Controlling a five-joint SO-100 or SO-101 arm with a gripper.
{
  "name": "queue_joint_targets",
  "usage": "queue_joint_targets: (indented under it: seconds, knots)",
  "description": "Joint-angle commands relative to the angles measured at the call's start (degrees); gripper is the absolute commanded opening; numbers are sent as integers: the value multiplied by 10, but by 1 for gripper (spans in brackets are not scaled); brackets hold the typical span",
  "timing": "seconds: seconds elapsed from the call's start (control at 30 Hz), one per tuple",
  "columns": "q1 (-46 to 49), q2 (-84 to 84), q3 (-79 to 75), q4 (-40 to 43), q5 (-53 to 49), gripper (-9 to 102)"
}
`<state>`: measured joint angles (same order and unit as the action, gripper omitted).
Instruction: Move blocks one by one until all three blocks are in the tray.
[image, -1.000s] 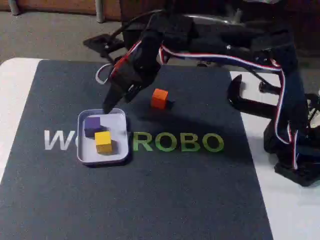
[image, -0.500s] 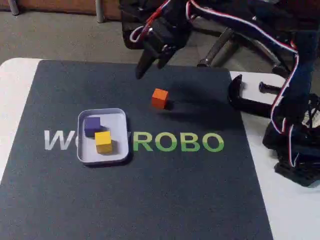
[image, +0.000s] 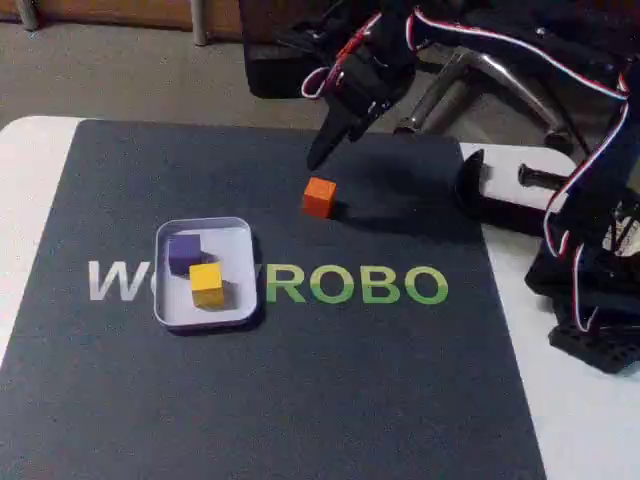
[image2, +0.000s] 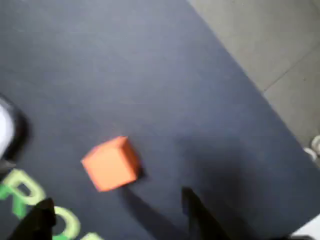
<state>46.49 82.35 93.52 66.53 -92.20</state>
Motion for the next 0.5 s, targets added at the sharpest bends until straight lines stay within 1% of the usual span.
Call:
queue_joint_targets:
  seconds: [0.0, 0.17, 0.47]
  knots:
    - [0, 30, 4, -11, -11, 30]
    - [-9, 9, 2, -23, -18, 30]
    - [-26, -54, -3, -69, -31, 30]
